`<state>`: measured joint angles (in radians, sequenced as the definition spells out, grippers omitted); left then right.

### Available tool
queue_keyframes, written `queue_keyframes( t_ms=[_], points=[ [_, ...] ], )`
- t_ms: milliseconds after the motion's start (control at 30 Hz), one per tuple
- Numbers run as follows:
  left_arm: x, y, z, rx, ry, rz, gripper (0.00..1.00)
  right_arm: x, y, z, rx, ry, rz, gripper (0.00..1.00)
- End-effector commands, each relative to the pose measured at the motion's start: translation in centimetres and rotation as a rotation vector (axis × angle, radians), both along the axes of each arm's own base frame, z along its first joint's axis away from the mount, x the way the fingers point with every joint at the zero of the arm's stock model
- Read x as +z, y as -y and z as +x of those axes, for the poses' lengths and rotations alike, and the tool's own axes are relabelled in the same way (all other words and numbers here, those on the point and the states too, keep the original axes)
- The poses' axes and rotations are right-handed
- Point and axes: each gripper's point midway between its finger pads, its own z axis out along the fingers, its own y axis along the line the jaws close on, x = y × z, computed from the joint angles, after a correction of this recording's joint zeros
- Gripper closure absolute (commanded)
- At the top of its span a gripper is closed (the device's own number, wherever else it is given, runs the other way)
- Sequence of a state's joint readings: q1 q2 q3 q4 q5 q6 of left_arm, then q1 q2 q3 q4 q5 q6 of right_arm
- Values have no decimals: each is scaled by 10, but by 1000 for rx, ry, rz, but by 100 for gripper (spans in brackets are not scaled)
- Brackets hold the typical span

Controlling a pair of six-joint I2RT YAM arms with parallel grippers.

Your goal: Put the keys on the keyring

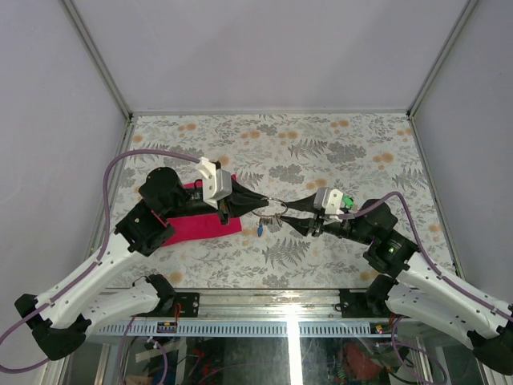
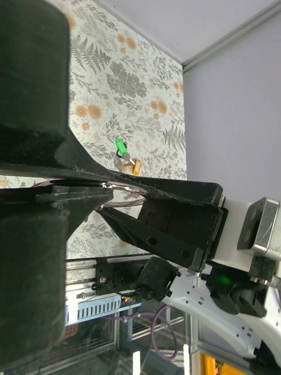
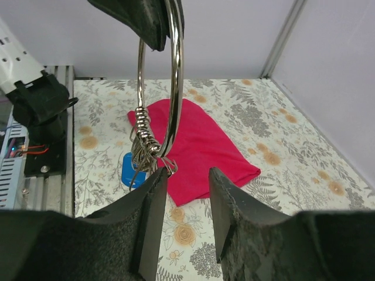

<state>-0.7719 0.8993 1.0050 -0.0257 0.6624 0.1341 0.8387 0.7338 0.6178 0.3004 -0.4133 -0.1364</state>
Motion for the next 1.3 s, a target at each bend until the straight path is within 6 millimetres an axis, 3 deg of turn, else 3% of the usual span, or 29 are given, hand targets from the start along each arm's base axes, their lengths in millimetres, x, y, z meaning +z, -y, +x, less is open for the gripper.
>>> queue_keyframes(
  t_ms=[0, 400, 800, 1000, 1267],
  points=[
    [25, -1, -19, -97, 101, -32, 100, 19, 1, -16, 71, 63, 20, 58],
    [24, -1, -29, -157, 107, -27, 100, 22, -2, -21, 102, 42, 57, 58],
    [27, 3, -31, -184, 99, -47, 100, 6, -9, -19, 123, 40, 32, 58],
    [27, 2, -32, -186, 107, -39, 100, 8, 5, -10, 29, 76, 22, 58],
    [23, 1, -29, -167, 108, -24, 100, 29, 28, -22, -12, 106, 46, 57]
  ],
)
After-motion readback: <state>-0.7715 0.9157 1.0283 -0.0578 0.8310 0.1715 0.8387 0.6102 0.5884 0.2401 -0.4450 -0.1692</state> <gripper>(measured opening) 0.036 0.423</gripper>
